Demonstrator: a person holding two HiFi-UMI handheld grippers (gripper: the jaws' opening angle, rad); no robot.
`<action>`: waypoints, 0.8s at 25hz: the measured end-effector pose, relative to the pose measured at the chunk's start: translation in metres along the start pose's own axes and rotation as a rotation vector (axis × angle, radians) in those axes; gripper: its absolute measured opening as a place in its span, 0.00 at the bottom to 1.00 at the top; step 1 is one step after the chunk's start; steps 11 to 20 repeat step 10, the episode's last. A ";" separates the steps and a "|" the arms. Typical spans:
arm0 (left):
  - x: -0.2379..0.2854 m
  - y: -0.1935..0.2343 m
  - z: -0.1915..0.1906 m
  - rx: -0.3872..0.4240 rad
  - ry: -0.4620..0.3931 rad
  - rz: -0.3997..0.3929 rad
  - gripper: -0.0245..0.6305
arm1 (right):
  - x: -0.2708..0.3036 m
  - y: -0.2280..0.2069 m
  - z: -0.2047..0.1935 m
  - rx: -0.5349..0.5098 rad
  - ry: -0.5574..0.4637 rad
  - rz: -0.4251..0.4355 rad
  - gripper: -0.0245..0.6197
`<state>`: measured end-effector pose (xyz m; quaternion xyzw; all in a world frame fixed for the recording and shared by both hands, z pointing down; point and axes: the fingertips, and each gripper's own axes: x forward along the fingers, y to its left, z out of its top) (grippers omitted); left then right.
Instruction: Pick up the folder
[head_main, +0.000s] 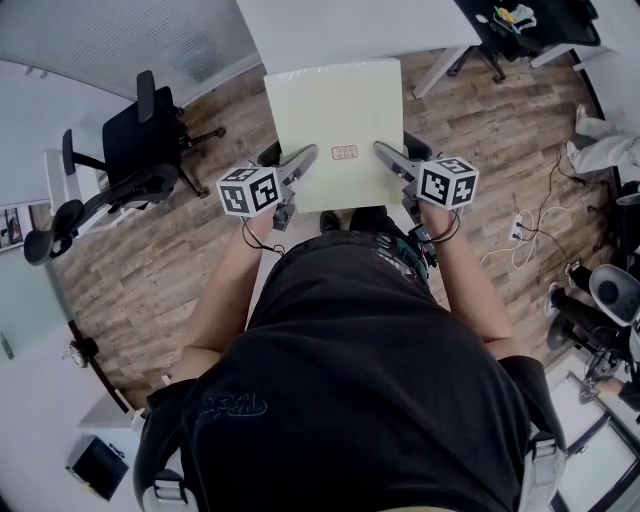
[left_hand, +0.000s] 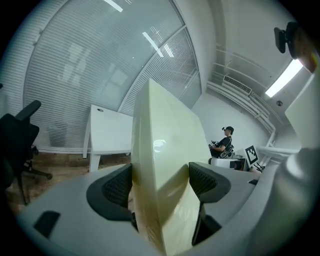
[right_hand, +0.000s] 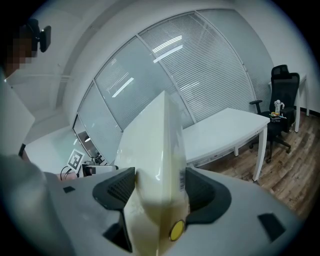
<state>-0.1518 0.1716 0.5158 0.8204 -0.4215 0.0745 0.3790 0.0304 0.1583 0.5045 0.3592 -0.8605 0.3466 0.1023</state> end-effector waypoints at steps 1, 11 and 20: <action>0.000 0.001 0.000 -0.001 0.000 0.001 0.58 | 0.001 0.000 -0.001 0.001 0.001 0.000 0.52; 0.007 -0.002 -0.001 -0.009 -0.003 0.005 0.58 | -0.001 -0.009 0.000 0.009 0.005 0.003 0.52; 0.007 -0.002 -0.001 -0.009 -0.003 0.005 0.58 | -0.001 -0.009 0.000 0.009 0.005 0.003 0.52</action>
